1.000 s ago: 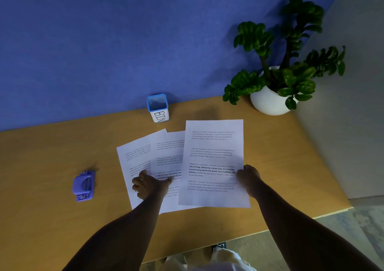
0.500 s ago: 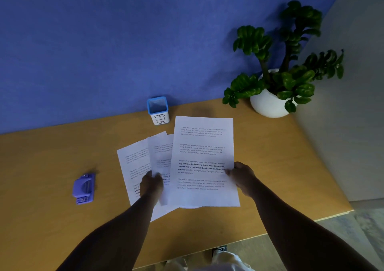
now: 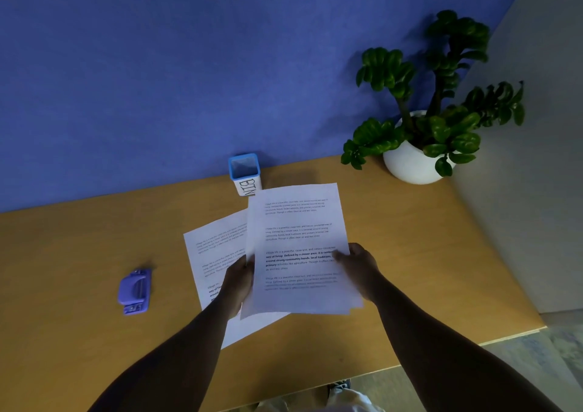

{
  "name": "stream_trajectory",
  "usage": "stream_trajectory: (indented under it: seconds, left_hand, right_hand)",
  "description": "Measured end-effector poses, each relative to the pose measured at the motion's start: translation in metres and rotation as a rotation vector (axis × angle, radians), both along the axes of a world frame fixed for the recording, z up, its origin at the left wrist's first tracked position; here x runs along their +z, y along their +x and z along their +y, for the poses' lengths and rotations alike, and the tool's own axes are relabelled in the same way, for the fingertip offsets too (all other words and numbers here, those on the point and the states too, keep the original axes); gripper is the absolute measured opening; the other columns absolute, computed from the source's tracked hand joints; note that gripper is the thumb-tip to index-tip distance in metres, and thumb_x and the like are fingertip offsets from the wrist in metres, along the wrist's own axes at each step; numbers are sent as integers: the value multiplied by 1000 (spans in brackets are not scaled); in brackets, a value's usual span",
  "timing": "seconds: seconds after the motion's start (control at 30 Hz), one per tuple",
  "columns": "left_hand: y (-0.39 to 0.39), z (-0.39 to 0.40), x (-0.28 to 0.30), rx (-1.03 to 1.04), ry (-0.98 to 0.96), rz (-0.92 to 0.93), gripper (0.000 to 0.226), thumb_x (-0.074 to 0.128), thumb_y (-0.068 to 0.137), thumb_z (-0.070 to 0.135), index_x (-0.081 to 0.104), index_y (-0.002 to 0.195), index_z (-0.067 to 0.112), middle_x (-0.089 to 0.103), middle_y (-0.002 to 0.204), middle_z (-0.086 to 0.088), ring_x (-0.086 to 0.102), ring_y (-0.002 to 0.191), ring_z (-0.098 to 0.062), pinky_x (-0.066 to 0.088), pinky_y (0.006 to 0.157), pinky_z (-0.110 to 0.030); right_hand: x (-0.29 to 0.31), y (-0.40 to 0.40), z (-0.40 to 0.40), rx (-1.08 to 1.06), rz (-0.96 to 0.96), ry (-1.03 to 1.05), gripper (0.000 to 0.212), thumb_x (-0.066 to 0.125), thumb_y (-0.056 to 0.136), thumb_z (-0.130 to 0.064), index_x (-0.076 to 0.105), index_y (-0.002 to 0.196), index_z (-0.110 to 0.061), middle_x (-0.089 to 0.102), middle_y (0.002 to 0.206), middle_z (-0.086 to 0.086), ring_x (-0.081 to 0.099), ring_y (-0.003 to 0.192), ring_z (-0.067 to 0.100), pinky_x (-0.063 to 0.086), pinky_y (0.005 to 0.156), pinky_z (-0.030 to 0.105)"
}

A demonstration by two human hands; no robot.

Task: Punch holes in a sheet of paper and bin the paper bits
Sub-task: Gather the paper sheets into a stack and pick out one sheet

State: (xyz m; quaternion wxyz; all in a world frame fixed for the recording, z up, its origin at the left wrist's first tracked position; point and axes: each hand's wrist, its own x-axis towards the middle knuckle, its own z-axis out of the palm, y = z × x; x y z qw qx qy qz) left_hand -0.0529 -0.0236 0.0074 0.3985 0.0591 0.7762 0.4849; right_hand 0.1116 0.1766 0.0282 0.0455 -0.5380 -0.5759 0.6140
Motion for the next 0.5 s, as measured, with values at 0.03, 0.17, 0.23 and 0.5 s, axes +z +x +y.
stream_trajectory:
  seconds: [0.03,0.17,0.23,0.5]
  left_hand:
    - [1,1,2,-20,4,-4,23,59,89,52,73,92,33,76,85,5,73,86,-21,54,63,-29]
    - [2,2,2,-60,21,-55,27,59,86,56,73,93,34,77,91,4,74,88,-20,57,69,-32]
    - [2,3,-1,-50,20,-71,34,55,92,57,71,98,28,76,95,0,72,91,-23,57,74,-37]
    - [-4,-20,-28,532,-266,148,26,57,98,35,71,105,14,72,114,-8,65,104,-32,49,84,-35]
  right_hand:
    - [0,0,-1,-10,-2,1,18,64,90,-22,60,107,-16,67,96,0,64,79,15,48,55,24]
    - [0,3,-4,9,-4,45,17,62,89,-16,63,106,-16,69,94,-1,65,77,15,49,56,23]
    - [0,4,-4,15,-11,102,15,60,88,-13,66,102,-16,70,92,1,64,76,17,51,60,24]
    - [0,11,-3,-14,-7,232,16,57,86,-9,64,93,-22,67,82,-7,60,70,9,41,53,19]
